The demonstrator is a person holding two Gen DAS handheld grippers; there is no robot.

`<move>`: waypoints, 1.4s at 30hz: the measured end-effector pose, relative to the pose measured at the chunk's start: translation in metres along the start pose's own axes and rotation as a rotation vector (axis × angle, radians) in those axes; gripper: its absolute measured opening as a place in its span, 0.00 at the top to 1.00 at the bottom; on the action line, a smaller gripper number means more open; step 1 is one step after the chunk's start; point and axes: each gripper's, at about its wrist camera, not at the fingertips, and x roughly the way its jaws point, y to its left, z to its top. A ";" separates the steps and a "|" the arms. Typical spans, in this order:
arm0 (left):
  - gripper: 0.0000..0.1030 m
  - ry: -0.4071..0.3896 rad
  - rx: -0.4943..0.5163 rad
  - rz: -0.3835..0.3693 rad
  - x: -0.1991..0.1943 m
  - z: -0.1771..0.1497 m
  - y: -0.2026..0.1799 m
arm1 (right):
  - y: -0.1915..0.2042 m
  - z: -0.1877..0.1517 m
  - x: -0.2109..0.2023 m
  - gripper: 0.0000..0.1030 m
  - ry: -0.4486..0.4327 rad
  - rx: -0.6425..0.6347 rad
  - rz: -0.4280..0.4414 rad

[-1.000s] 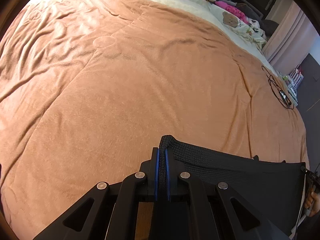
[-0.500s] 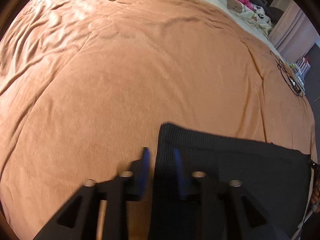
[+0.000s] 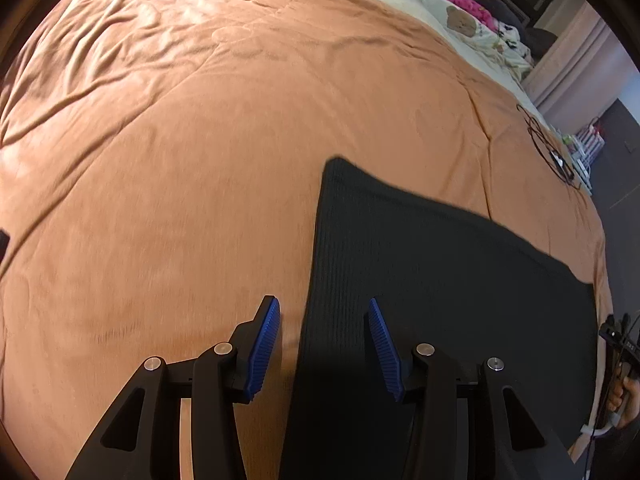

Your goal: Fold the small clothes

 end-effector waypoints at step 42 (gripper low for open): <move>0.53 0.038 -0.186 -0.141 -0.070 -0.154 0.060 | -0.074 -0.175 -0.079 0.40 0.008 0.209 0.258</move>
